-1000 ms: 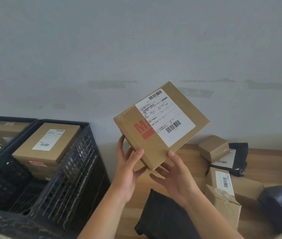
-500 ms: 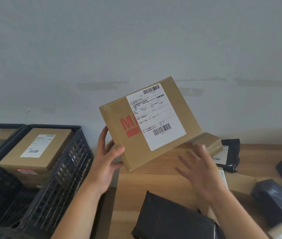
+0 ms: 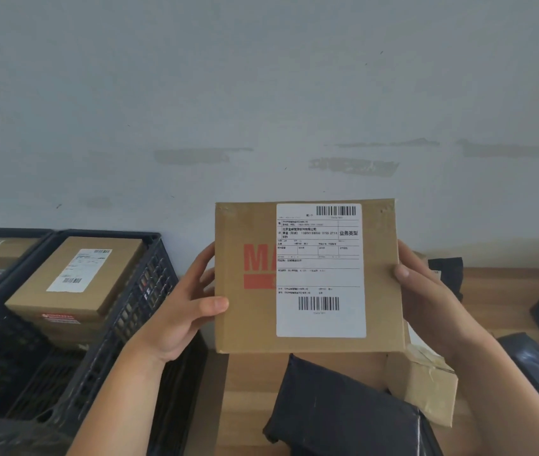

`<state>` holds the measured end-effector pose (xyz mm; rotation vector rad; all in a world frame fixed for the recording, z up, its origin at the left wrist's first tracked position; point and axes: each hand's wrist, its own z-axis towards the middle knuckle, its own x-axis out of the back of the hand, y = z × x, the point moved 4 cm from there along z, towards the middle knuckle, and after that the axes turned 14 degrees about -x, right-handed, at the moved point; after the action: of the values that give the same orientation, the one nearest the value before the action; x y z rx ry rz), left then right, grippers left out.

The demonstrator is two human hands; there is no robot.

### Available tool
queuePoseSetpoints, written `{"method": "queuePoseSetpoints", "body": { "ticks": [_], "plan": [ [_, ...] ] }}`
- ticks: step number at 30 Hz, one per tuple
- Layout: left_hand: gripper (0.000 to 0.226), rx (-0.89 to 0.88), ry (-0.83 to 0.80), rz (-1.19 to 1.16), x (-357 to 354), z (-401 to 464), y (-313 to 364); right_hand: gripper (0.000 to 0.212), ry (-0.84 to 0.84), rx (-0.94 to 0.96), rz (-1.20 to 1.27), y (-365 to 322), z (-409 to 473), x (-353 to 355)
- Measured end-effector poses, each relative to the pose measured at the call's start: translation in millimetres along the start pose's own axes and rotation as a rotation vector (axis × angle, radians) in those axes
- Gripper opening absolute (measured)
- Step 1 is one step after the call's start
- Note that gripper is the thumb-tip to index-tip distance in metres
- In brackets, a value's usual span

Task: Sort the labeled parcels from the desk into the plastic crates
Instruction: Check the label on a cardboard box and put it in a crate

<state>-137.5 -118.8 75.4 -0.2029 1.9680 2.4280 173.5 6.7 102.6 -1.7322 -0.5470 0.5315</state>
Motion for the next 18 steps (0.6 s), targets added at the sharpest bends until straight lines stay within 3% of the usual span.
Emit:
{"method": "queuePoseSetpoints", "body": {
  "ticks": [9, 14, 18],
  "plan": [
    [0.116, 0.007, -0.027, -0.029, 16.4, -21.1, 0.7, 0.079, 0.038, -0.037, 0.012, 11.2, -3.9, -21.5],
    [0.097, -0.006, -0.048, -0.040, 25.6, -32.6, 0.9, 0.081, 0.075, -0.059, 0.016, 18.7, -11.5, -38.6],
    [0.107, 0.018, -0.067, -0.074, 33.4, -45.0, -4.3, 0.076, 0.098, -0.046, 0.055, 27.4, -21.9, -55.6]
  ]
}}
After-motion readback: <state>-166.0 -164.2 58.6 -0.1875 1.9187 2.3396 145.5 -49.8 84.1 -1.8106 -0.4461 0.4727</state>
